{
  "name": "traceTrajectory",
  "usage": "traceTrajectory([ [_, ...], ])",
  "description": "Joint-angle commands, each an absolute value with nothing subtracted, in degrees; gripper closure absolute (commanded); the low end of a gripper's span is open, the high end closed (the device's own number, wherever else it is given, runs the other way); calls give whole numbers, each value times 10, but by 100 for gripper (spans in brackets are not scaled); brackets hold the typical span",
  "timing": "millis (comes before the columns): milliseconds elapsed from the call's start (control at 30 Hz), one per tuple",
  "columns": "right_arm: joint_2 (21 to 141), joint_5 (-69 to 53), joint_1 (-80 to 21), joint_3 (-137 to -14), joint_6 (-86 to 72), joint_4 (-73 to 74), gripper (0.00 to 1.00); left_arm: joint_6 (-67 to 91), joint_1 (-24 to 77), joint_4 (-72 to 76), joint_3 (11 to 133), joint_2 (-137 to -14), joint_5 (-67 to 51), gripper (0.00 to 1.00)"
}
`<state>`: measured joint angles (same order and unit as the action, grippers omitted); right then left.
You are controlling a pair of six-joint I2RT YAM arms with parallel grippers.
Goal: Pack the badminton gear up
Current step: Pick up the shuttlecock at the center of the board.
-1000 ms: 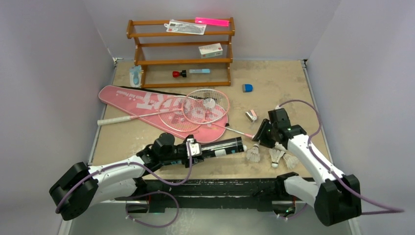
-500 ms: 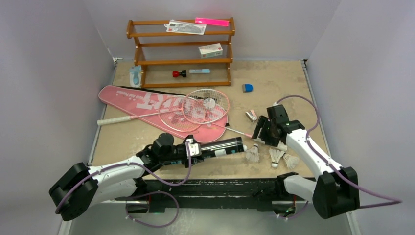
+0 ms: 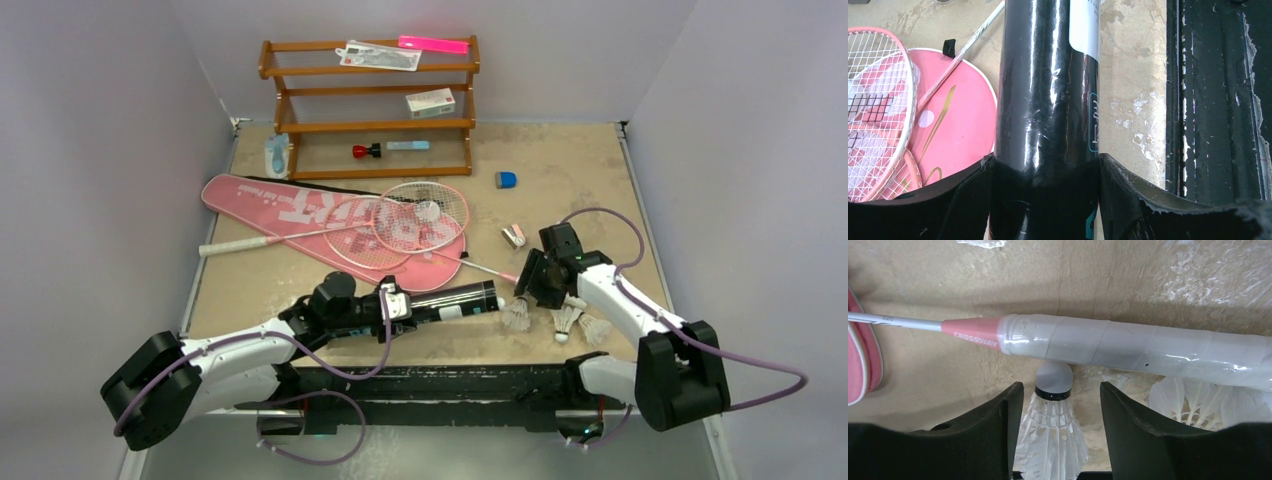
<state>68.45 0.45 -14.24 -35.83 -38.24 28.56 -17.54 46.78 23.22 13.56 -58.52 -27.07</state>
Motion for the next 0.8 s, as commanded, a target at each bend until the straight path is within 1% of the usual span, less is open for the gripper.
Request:
traceTrajectory([
  [0, 700, -8, -145, -343, -399, 257, 40, -171, 466, 276, 133, -595, -302, 47],
  [100, 716, -19, -144, -340, -400, 242, 43, -171, 466, 274, 134, -596, -303, 47],
  [267, 731, -28, -145, -348, -397, 233, 50, -170, 466, 275, 133, -596, -302, 47],
  [333, 731, -37, -144, -354, -394, 234, 62, -171, 466, 275, 133, -595, -302, 47],
  [367, 728, -43, -144, -356, -392, 234, 66, -172, 466, 276, 133, -595, -303, 47],
  [400, 723, -53, -145, -358, -392, 235, 67, -172, 466, 276, 134, -596, -303, 47],
  [467, 710, -72, -144, -363, -391, 245, 67, -172, 466, 277, 134, -596, -303, 47],
  [600, 666, -51, -144, -396, -372, 274, 67, -159, 465, 299, 126, -589, -312, 47],
  [767, 577, -6, -145, -445, -337, 289, 67, -120, 464, 336, 124, -565, -323, 46],
])
